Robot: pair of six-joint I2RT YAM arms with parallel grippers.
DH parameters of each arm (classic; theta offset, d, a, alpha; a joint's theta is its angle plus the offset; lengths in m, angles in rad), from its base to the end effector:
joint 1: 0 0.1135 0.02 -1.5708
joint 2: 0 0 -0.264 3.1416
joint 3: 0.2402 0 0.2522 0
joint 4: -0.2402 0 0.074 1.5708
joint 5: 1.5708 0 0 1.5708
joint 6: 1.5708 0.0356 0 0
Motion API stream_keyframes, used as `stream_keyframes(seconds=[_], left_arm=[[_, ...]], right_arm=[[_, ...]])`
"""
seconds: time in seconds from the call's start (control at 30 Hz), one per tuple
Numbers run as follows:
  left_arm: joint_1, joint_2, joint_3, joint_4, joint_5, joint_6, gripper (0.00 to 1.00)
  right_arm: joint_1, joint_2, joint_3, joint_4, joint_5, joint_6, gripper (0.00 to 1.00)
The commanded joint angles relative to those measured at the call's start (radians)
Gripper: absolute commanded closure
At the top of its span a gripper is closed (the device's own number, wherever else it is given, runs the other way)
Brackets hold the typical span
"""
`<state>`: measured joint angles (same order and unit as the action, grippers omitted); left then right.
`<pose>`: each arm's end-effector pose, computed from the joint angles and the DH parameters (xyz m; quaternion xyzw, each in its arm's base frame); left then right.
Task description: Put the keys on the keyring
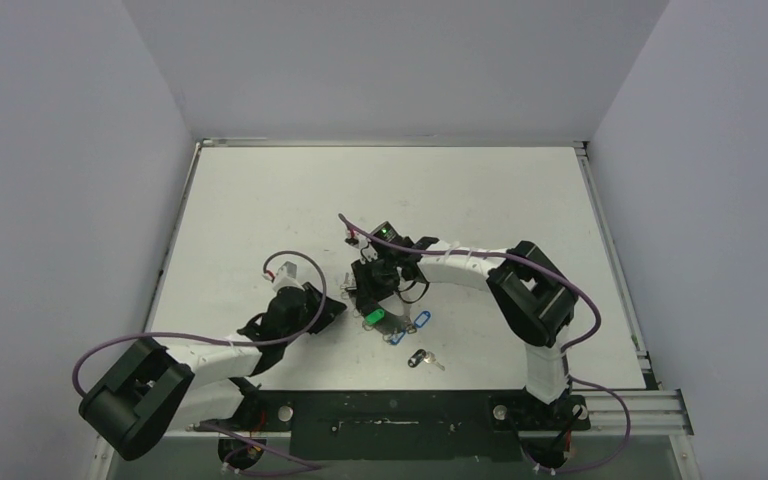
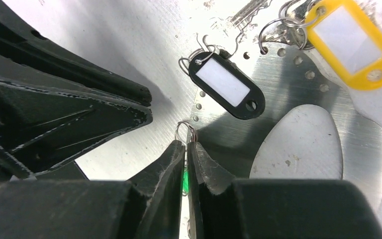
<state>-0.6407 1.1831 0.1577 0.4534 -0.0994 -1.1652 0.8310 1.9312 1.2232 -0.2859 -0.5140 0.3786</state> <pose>0.1549 -0.1111 0.1204 -0.2503 0.8406 -0.3485 0.3305 0.2537 0.3039 0.1588 -0.2784 0.8874 0.3569 0.0878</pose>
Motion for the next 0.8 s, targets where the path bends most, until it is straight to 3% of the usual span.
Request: stream_keyframes(seconds=[0.0, 0.1, 0.4, 0.63, 0.77], left_arm=[[-0.007, -0.045, -0.003, -0.07, -0.018, 0.019, 0.8], [-0.011, -0.027, -0.004, -0.043, 0.02, 0.032, 0.8], [-0.058, 0.084, 0.038, 0.089, 0.077, 0.106, 0.67], [-0.135, 0.064, 0.115, -0.004, 0.029, 0.246, 0.62], [-0.192, 0.064, 0.177, -0.103, -0.031, 0.333, 0.61]], right_arm=[[0.014, 0.024, 0.024, 0.036, -0.026, 0.0, 0.9], [0.018, 0.034, 0.022, 0.025, -0.011, -0.008, 0.91], [0.017, 0.047, 0.022, -0.019, 0.036, -0.021, 0.94], [-0.003, -0.019, 0.015, 0.003, 0.021, 0.012, 0.8], [-0.054, -0.056, -0.017, 0.101, -0.056, 0.097, 0.76]])
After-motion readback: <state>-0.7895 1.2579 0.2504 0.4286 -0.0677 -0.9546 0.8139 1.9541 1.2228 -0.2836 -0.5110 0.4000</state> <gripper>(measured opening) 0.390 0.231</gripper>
